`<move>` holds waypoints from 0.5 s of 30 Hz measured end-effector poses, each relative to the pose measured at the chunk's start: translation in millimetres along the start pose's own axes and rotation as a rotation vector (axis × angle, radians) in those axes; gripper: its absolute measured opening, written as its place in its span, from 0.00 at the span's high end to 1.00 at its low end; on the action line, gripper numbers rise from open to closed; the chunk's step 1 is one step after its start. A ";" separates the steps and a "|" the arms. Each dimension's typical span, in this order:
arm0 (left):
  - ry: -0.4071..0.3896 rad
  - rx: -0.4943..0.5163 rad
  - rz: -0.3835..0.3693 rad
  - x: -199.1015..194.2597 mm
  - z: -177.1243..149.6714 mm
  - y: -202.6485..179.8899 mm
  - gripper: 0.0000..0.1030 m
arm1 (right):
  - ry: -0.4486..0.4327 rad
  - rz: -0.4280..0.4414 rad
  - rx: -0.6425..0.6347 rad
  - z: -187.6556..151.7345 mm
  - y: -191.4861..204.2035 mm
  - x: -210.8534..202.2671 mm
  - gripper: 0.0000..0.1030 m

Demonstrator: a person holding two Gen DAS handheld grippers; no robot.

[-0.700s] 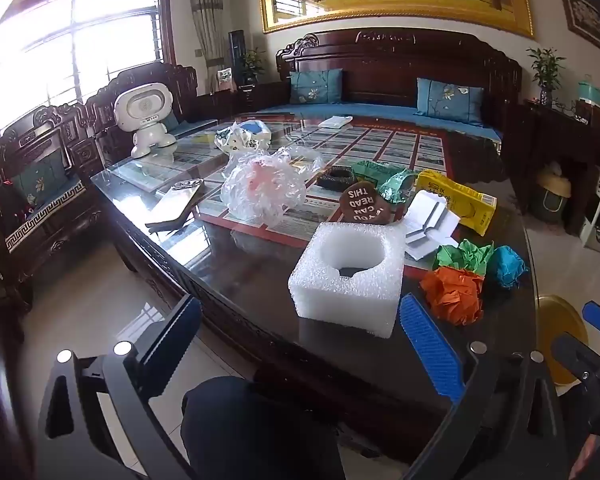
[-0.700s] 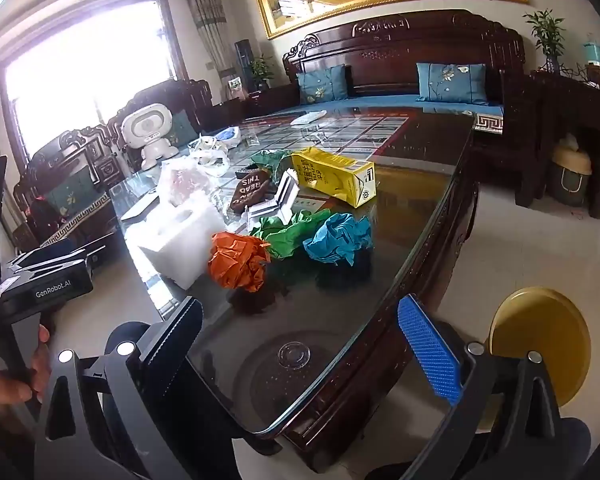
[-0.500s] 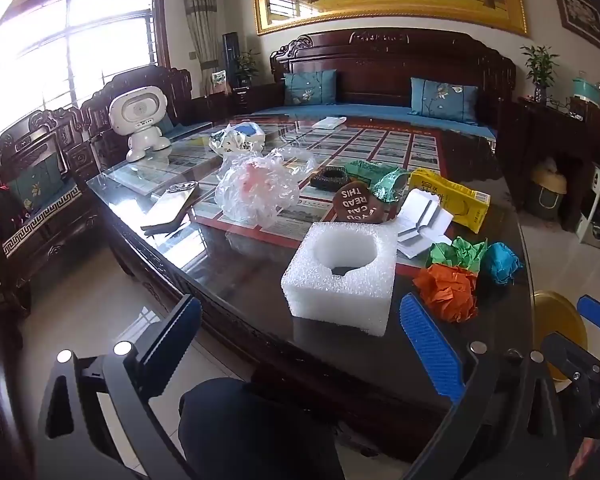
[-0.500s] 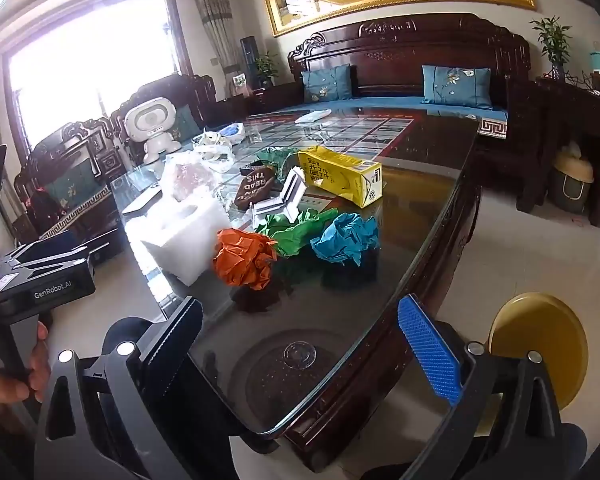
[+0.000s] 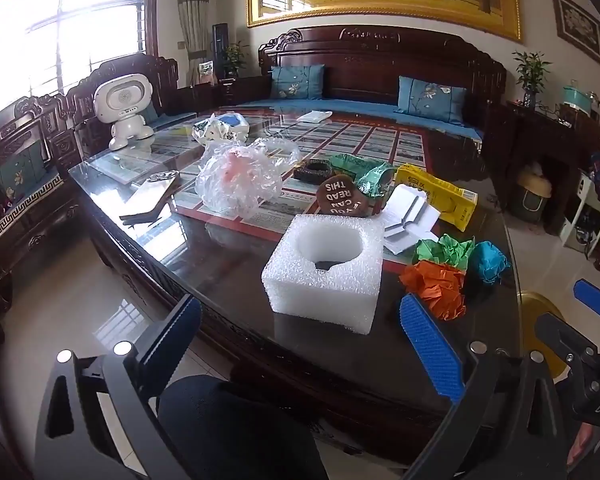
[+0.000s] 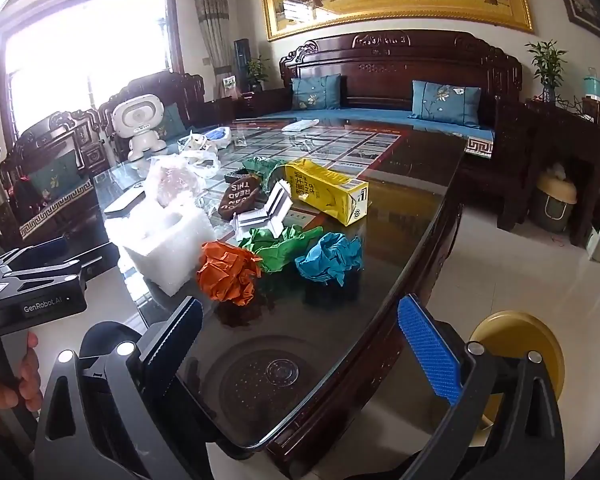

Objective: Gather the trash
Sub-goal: 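Move the left gripper toward the white foam block and grasp it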

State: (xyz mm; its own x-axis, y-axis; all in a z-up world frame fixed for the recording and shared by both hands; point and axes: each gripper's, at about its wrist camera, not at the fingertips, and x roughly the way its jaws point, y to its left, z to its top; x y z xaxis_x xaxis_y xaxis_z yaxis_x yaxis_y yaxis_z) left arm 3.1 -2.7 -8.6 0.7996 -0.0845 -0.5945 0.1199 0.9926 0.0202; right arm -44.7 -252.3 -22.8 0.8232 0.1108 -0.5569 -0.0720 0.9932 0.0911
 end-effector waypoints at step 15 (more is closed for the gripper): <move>-0.043 -0.010 -0.047 -5.2 -2.8 -1.3 0.04 | -0.014 -0.058 -0.011 4.6 0.1 -2.6 0.08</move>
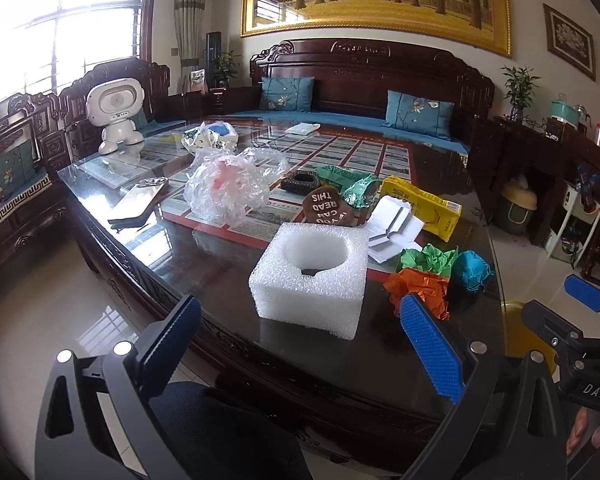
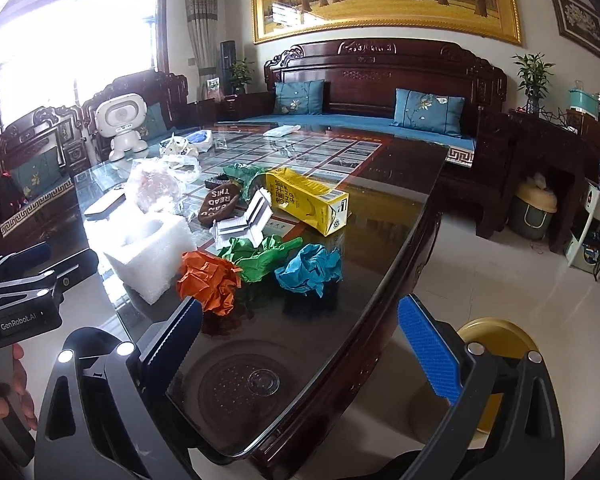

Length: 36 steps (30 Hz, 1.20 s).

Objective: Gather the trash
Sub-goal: 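Move the left gripper toward the white foam block and grasp it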

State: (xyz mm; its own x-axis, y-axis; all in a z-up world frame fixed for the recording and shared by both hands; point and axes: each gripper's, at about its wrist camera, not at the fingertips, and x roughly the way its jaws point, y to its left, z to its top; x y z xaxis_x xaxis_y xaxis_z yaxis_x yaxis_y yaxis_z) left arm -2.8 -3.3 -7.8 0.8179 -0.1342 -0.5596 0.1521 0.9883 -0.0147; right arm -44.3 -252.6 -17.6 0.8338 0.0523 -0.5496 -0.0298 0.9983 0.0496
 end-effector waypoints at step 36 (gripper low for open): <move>0.098 0.022 -0.024 83.5 14.2 9.1 0.04 | 0.089 0.018 -0.021 4.9 7.2 45.3 0.08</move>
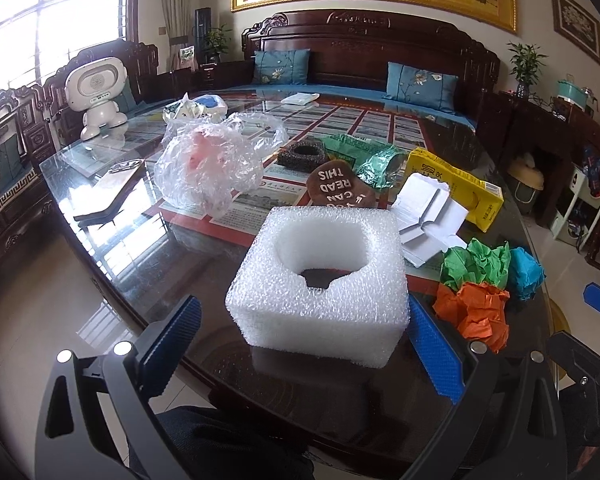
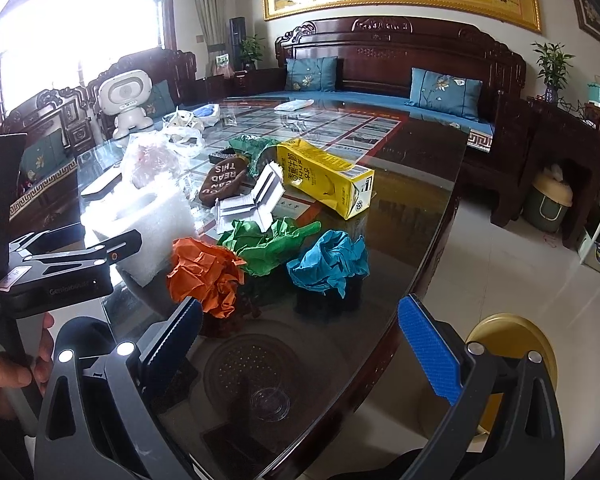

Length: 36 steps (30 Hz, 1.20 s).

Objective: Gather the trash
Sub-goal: 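Move the left gripper toward the white foam block and grasp it, then grasp the crumpled orange paper with the right gripper while the left holds the foam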

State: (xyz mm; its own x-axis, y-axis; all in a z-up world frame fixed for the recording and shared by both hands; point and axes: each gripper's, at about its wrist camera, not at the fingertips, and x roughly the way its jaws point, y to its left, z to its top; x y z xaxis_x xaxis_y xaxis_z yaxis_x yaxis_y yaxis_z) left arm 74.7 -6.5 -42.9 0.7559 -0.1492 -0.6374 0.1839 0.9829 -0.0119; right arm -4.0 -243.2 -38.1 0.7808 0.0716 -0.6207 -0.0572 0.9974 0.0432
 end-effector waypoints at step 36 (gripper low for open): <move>-0.067 0.040 -0.139 -73.1 -10.1 16.0 0.19 | -0.003 0.123 -0.074 4.9 32.8 -8.5 0.08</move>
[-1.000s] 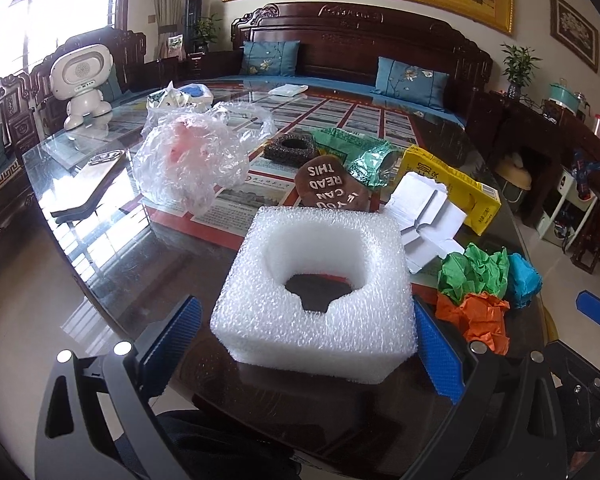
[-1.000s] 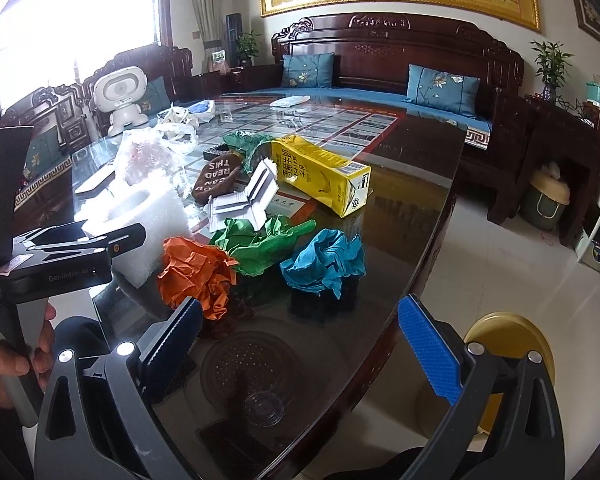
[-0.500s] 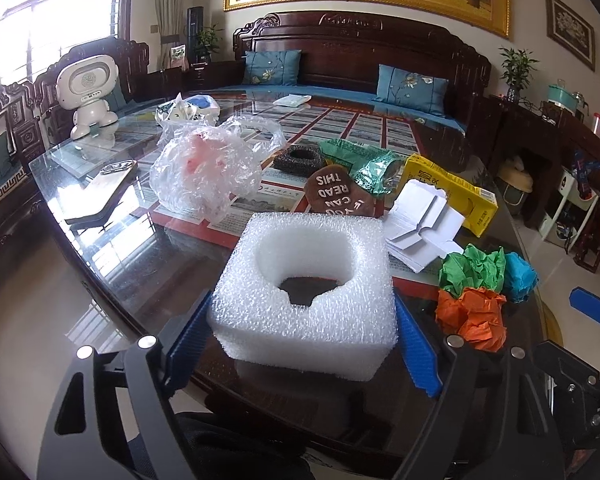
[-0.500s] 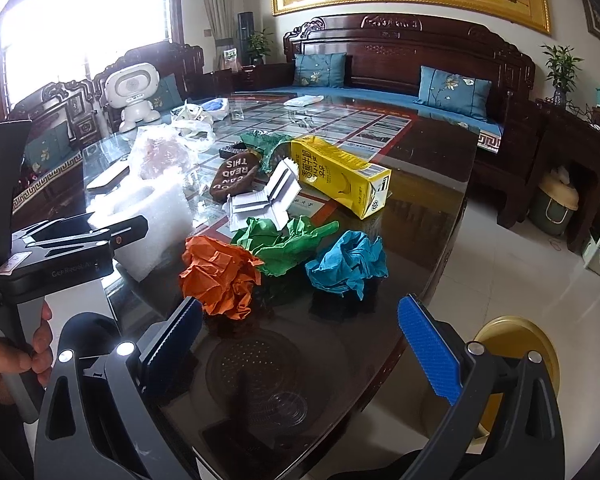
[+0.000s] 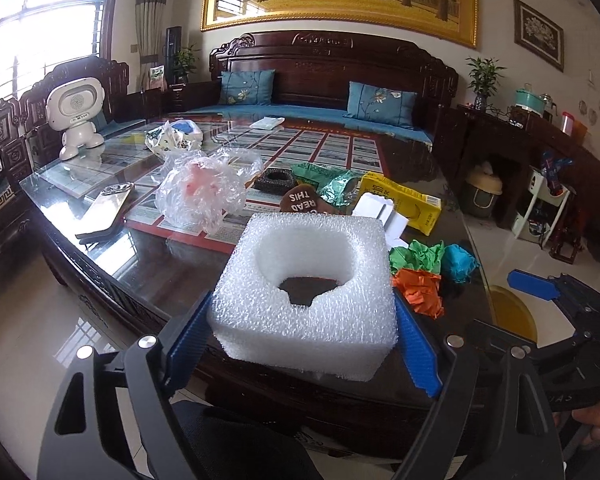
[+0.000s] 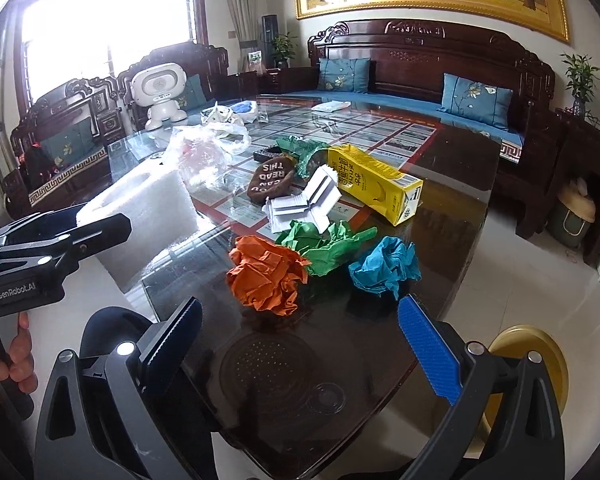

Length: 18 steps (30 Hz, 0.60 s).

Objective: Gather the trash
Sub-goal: 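Grasp the crumpled orange paper with the right gripper while the left holds the foam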

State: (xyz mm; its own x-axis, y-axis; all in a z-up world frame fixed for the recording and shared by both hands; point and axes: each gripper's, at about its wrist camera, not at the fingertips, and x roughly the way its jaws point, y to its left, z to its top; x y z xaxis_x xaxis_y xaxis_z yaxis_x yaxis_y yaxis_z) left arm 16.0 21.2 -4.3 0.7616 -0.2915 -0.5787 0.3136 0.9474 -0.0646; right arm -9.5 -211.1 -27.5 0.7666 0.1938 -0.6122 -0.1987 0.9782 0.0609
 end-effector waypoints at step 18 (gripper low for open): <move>0.000 -0.024 0.005 -4.8 -5.9 15.2 0.18 | 0.135 0.037 -0.005 15.7 10.0 71.9 0.52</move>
State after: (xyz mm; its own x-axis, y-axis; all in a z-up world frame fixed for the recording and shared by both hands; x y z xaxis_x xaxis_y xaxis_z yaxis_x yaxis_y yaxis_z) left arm 13.7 37.8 -7.2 0.7633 -0.2870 -0.5787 0.2959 0.9517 -0.0816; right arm 53.2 -186.2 -58.5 0.6699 0.2178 -0.7098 -0.2289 0.9700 0.0816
